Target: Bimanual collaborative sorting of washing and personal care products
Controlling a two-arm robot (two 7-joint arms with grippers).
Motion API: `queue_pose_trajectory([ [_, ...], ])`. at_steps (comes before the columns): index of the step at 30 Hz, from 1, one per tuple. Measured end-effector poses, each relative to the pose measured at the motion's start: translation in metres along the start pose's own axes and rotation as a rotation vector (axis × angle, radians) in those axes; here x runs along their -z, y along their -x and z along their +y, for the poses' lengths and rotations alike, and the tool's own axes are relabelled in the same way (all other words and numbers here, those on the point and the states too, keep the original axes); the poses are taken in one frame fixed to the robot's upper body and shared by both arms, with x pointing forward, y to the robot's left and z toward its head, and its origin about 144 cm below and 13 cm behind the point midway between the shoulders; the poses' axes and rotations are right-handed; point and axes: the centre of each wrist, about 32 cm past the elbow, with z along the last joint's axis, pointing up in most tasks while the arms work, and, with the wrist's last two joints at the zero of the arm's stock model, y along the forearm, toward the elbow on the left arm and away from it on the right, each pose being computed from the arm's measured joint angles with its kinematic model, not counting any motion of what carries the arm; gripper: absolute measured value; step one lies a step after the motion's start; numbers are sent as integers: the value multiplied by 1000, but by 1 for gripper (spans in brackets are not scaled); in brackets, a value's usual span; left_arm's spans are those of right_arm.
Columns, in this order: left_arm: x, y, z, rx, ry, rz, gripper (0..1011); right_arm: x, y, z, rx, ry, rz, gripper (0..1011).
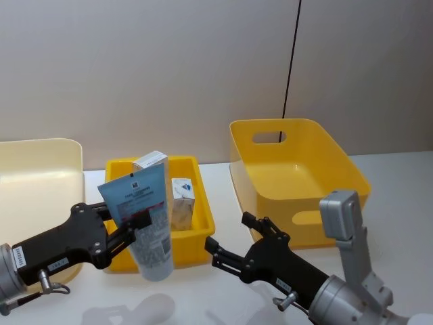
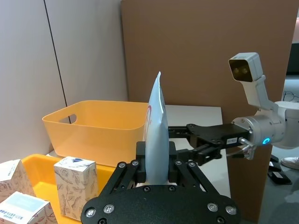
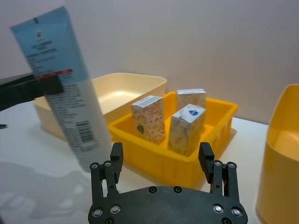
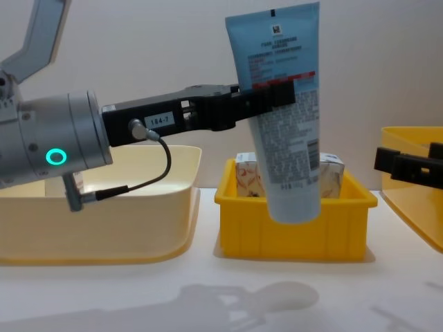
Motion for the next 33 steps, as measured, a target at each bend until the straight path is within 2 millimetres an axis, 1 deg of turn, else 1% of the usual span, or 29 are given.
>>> queue_pose_trajectory([
  [6, 0, 0, 0, 2, 0, 0, 246, -7, -6, -7, -90, 26, 26, 1003],
  [15, 0, 0, -1, 4, -1, 0, 246, -14, -13, -8, -209, 61, 52, 1004],
  [22, 0, 0, -1, 5, -1, 1, 246, -18, -12, -2, -250, 71, 50, 1004],
  [33, 0, 0, -1, 5, -1, 1, 248, -17, -3, 14, -223, 48, 7, 1004],
])
